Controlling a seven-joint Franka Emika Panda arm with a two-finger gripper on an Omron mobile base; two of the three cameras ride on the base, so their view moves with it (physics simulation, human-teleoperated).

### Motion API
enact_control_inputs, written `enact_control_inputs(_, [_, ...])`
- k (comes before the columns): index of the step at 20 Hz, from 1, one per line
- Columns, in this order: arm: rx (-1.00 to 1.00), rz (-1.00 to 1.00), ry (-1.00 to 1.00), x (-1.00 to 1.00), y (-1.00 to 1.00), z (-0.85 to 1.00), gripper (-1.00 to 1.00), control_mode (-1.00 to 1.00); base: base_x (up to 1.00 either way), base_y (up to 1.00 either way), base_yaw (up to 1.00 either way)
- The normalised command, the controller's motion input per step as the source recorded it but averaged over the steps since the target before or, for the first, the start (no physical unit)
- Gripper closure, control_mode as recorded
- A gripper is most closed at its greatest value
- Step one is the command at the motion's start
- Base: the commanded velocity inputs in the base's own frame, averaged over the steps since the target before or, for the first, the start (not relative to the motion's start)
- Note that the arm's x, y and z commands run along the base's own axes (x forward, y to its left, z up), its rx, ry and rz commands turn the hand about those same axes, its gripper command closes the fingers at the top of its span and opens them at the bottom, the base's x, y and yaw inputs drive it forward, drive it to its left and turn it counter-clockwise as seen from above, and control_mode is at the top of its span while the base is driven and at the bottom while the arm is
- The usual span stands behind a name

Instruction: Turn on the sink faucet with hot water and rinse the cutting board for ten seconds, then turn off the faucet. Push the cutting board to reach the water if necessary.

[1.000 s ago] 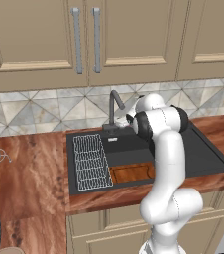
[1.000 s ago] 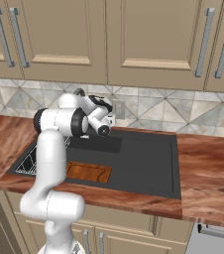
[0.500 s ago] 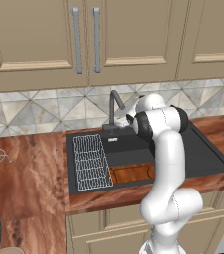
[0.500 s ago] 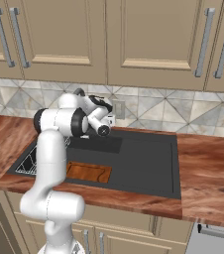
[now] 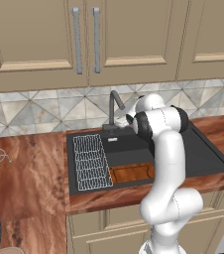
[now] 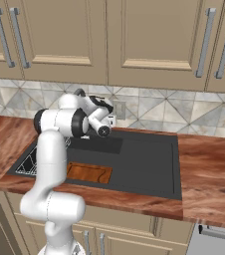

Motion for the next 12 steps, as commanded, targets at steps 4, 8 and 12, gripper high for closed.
enact_control_inputs(4, [0.00,0.00,0.00,0.00,-0.69,0.00,-1.00,-1.00,0.00,0.00,0.00])
enact_control_inputs(8, [0.00,0.00,0.00,0.00,-0.71,0.00,-1.00,-1.00,0.00,0.00,0.00])
enact_control_inputs(12, [0.00,0.00,0.00,0.00,-0.77,0.00,-1.00,-1.00,0.00,0.00,0.00])
